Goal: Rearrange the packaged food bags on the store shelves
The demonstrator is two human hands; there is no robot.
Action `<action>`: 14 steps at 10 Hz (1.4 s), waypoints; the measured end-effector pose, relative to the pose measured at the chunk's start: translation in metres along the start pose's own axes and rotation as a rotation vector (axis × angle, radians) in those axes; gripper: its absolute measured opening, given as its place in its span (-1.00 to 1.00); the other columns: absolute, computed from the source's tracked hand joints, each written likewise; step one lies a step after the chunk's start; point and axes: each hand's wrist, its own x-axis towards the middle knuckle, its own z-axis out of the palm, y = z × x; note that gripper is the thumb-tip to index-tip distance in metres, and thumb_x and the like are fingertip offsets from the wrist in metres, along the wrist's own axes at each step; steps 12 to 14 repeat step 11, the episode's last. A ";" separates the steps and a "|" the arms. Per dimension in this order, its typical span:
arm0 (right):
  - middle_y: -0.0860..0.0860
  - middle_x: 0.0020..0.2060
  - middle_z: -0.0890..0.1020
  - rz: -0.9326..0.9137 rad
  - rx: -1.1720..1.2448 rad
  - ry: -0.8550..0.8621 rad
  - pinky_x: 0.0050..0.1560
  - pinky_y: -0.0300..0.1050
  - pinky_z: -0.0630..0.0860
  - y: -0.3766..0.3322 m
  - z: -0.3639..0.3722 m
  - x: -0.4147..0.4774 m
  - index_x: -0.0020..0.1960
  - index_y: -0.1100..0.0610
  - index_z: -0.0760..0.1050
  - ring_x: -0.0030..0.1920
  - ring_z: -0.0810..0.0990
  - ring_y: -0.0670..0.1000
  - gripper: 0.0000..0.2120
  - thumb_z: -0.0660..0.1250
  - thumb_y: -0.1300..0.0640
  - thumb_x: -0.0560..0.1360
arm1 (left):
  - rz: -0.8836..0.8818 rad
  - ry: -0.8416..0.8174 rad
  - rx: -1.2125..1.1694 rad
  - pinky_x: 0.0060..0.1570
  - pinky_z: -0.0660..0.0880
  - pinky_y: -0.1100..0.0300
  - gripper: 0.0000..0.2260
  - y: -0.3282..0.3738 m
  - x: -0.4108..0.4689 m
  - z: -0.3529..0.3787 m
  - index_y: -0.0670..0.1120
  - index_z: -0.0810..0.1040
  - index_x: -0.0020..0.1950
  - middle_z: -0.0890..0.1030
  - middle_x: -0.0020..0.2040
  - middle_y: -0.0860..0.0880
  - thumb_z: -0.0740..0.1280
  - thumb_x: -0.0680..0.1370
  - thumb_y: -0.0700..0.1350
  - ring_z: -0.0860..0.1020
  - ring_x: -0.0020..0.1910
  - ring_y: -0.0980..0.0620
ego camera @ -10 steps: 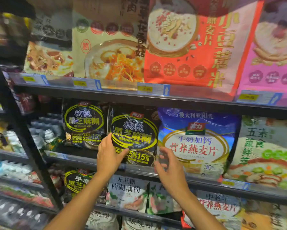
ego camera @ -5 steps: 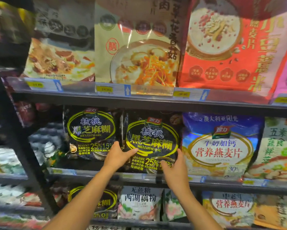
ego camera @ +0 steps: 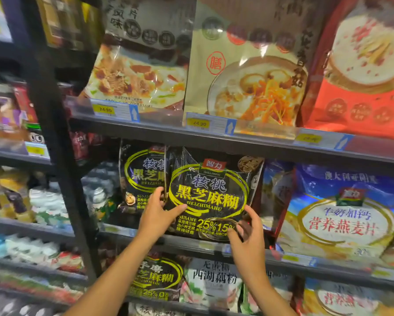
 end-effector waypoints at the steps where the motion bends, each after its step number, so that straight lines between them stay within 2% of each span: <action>1: 0.07 0.40 0.47 -0.057 0.010 -0.080 0.41 -0.07 0.46 -0.009 0.035 -0.004 0.40 -0.20 0.40 0.32 0.54 -0.01 -0.38 0.38 0.28 0.45 | -0.029 0.065 -0.010 0.33 0.47 -0.02 -0.13 -0.015 0.000 -0.039 0.10 0.29 0.59 0.51 0.40 0.10 0.59 0.38 0.26 0.52 0.36 0.00; 2: -0.07 0.47 0.38 -0.099 0.016 -0.184 0.41 -0.19 0.42 -0.016 0.067 -0.005 0.37 -0.24 0.38 0.37 0.48 -0.14 -0.36 0.36 0.39 0.52 | -0.045 0.137 -0.065 0.26 0.58 -0.17 -0.08 -0.037 0.007 -0.073 0.22 0.35 0.48 0.60 0.33 0.13 0.53 0.20 0.49 0.60 0.28 0.00; 3: -0.20 0.48 0.34 -0.108 0.009 -0.278 0.41 -0.26 0.38 -0.023 0.093 -0.005 0.35 -0.34 0.33 0.42 0.42 -0.19 -0.35 0.36 0.34 0.54 | -0.063 0.165 -0.106 0.31 0.55 -0.15 -0.18 -0.046 0.011 -0.096 0.12 0.36 0.51 0.61 0.31 0.08 0.57 0.33 0.30 0.58 0.31 0.01; 4: -0.23 0.48 0.32 -0.101 -0.057 -0.367 0.47 -0.20 0.36 -0.020 0.110 -0.006 0.40 -0.29 0.32 0.45 0.37 -0.21 -0.38 0.38 0.27 0.54 | -0.089 0.171 -0.124 0.36 0.52 -0.10 -0.31 -0.051 0.017 -0.105 0.12 0.33 0.53 0.60 0.25 0.12 0.56 0.48 0.10 0.58 0.28 0.04; 5: -0.26 0.55 0.21 -0.139 -0.182 -0.409 0.48 -0.21 0.36 -0.010 0.115 -0.010 0.48 -0.17 0.32 0.49 0.33 -0.21 -0.40 0.41 0.18 0.53 | -0.088 0.178 -0.086 0.36 0.51 -0.19 -0.19 -0.064 0.026 -0.102 0.22 0.21 0.55 0.58 0.38 0.05 0.43 0.36 0.35 0.58 0.33 -0.03; 6: -0.25 0.59 0.14 -0.136 -0.244 -0.433 0.20 -0.56 0.36 -0.004 0.112 -0.012 0.51 -0.12 0.30 0.53 0.29 -0.15 -0.39 0.40 0.22 0.55 | -0.069 0.178 -0.050 0.38 0.48 -0.23 -0.15 -0.078 0.032 -0.093 0.21 0.13 0.60 0.51 0.47 0.01 0.36 0.39 0.39 0.52 0.40 -0.07; 7: -0.26 0.59 0.12 -0.147 -0.252 -0.469 0.33 -0.43 0.37 -0.002 0.105 -0.010 0.52 -0.14 0.29 0.54 0.28 -0.15 -0.38 0.39 0.21 0.56 | -0.043 0.193 -0.026 0.36 0.47 -0.10 -0.25 -0.068 0.023 -0.091 0.12 0.14 0.63 0.50 0.46 0.01 0.40 0.54 0.23 0.54 0.33 0.00; 8: -0.25 0.54 0.20 -0.142 -0.243 -0.487 0.49 -0.10 0.38 -0.006 0.097 -0.005 0.49 -0.16 0.31 0.47 0.37 -0.17 -0.42 0.39 0.19 0.57 | -0.015 0.230 0.008 0.21 0.46 0.06 -0.29 -0.063 0.015 -0.089 0.02 0.15 0.66 0.51 0.42 0.04 0.41 0.61 0.09 0.52 0.04 0.29; 9: -0.23 0.47 0.29 -0.118 -0.225 -0.486 0.46 -0.03 0.44 -0.016 0.085 -0.001 0.44 -0.17 0.36 0.39 0.43 -0.20 -0.49 0.39 0.17 0.58 | 0.060 0.290 0.100 0.43 0.42 -0.07 -0.24 -0.061 0.006 -0.085 -0.02 0.07 0.70 0.44 0.50 0.01 0.40 0.62 0.07 0.50 0.37 0.08; 10: -0.26 0.41 0.34 -0.170 -0.253 -0.424 0.44 0.01 0.44 -0.025 0.061 -0.001 0.42 -0.12 0.41 0.37 0.45 -0.21 -0.52 0.40 0.15 0.56 | 0.173 0.344 0.231 0.62 0.14 -0.09 -0.26 -0.054 -0.008 -0.074 -0.05 0.11 0.69 0.18 0.68 -0.05 0.40 0.62 0.07 0.11 0.66 -0.04; 11: -0.23 0.45 0.33 -0.192 -0.277 -0.344 0.46 0.04 0.42 -0.034 0.025 -0.002 0.42 -0.13 0.41 0.42 0.40 -0.22 -0.53 0.39 0.13 0.55 | 0.330 0.335 0.312 0.63 0.08 -0.08 -0.33 -0.036 -0.027 -0.056 -0.01 0.19 0.66 0.16 0.68 -0.01 0.38 0.62 0.09 0.05 0.68 -0.01; 14: -0.23 0.45 0.33 -0.192 -0.277 -0.344 0.46 0.04 0.42 -0.034 0.025 -0.002 0.42 -0.13 0.41 0.42 0.40 -0.22 -0.53 0.39 0.13 0.55 | 0.330 0.335 0.312 0.63 0.08 -0.08 -0.33 -0.036 -0.027 -0.056 -0.01 0.19 0.66 0.16 0.68 -0.01 0.38 0.62 0.09 0.05 0.68 -0.01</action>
